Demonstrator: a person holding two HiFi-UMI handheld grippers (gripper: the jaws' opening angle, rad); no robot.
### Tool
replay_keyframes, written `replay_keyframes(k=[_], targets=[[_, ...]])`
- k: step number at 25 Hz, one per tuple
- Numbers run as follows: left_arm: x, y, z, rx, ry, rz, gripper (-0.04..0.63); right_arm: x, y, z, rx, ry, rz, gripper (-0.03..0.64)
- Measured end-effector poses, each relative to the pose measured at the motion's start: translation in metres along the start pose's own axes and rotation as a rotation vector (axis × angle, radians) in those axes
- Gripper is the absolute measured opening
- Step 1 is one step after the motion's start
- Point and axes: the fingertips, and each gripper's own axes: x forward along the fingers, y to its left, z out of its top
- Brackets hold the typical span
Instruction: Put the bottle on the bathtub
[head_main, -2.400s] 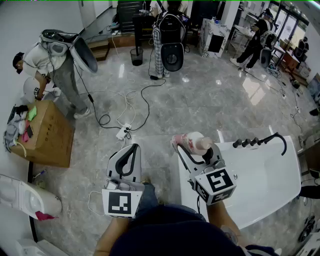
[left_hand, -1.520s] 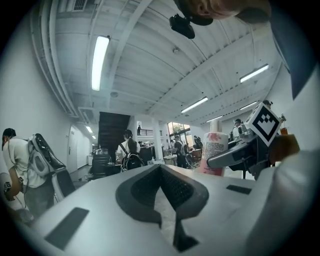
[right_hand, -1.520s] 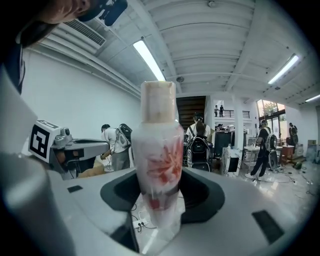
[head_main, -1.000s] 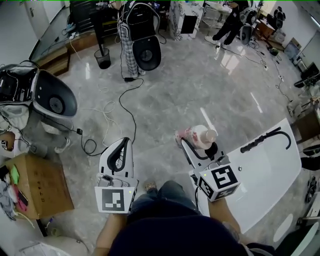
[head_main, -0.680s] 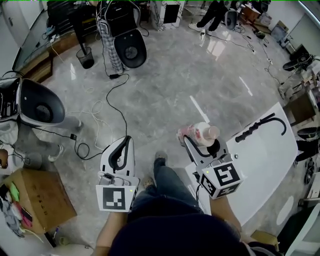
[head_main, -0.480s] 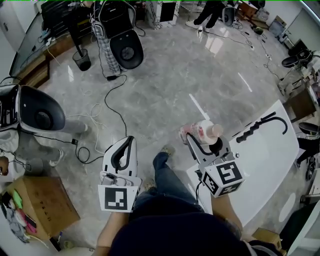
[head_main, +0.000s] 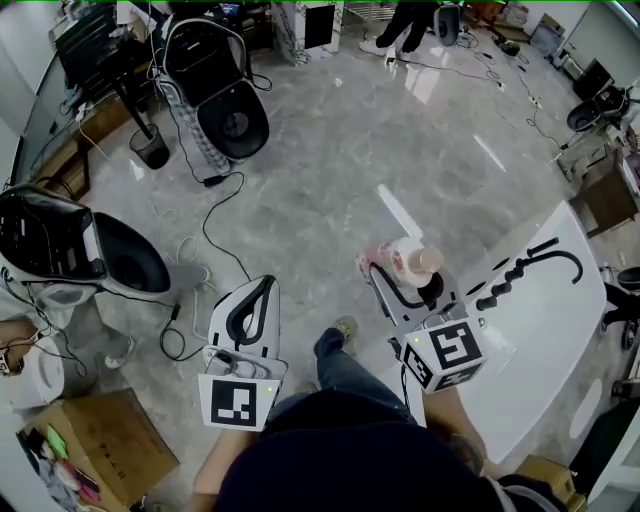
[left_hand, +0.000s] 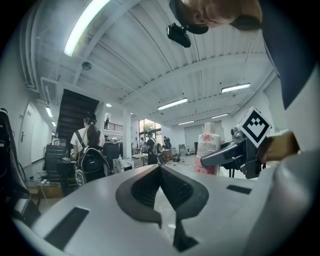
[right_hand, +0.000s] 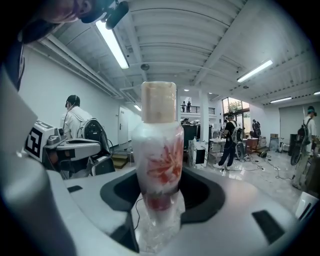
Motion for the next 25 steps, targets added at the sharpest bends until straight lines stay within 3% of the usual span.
replay_keyframes(k=[5, 12, 18, 25], targets=[[0.088, -0.006, 0.004, -0.009, -0.007, -0.08, 0.023, 0.03, -0.06, 0.018, -0.02, -0.022, -0.035, 0.239], [0.228, -0.077, 0.006, 0.018, -0.032, -0.391, 0.023, 0.024, -0.173, 0.003, 0.035, 0.017, -0.27, 0.239], [0.271, -0.163, 0.011, 0.014, -0.047, -0.587, 0.023, -0.04, -0.238, -0.022, 0.103, 0.03, -0.477, 0.239], [0.286, -0.241, 0.011, 0.034, -0.038, -0.856, 0.023, -0.124, -0.268, -0.062, 0.246, 0.049, -0.789, 0.239]])
